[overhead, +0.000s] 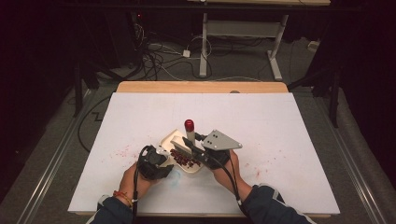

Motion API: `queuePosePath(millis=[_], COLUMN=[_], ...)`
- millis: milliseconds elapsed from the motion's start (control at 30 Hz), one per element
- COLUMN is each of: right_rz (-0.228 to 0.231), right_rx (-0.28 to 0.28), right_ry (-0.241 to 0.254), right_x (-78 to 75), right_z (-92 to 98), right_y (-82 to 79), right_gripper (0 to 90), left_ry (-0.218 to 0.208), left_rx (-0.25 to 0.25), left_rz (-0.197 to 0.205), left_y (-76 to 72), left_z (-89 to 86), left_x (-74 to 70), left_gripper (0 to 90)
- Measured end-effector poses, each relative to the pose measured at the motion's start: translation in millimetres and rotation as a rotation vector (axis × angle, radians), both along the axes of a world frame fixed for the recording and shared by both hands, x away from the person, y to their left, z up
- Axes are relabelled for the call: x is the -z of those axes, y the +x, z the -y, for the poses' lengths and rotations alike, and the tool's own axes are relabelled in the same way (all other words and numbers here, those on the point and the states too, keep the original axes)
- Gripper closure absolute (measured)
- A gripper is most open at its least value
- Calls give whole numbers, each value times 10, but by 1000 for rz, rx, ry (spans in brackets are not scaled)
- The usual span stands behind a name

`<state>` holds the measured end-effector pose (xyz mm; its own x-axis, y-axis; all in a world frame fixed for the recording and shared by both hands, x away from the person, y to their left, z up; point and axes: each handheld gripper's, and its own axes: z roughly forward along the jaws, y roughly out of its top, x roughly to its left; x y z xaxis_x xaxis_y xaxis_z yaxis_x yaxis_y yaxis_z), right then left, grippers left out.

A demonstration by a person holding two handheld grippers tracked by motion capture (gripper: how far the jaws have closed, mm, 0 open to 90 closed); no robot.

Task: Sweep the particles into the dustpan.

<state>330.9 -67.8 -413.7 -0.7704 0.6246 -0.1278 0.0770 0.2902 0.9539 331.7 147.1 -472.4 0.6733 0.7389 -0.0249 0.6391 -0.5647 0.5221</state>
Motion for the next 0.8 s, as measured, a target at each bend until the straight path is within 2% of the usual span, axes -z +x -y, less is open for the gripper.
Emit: queuePosePath(millis=[100, 300, 367, 433, 500, 700, 800], right_rz=[10, 11, 15, 22, 21, 27, 29], right_rx=[1, 16, 16, 18, 32, 54, 61], right_ry=[-21, 4, 17, 23, 31, 22, 12], right_x=[-17, -90, -124, -159, -183, -185, -177], right_z=[-11, 94, 146, 204, 257, 365, 395], right_y=[-43, -6, 9, 27, 50, 103, 123], right_gripper=[701, 700, 699, 699, 699, 700, 700], left_ry=[2, 3, 16, 64, 94, 97, 81], left_rx=[7, 20, 26, 43, 42, 43, 43], left_rz=[1, 26, 34, 72, 88, 103, 94], left_y=[-2, -15, -17, -41, -70, -87, -78], left_z=[-3, -19, -19, 5, 31, 10, -10], left_x=[-2, -1, 6, 13, 23, 35, 41], left_gripper=[634, 633, 633, 632, 627, 625, 625])
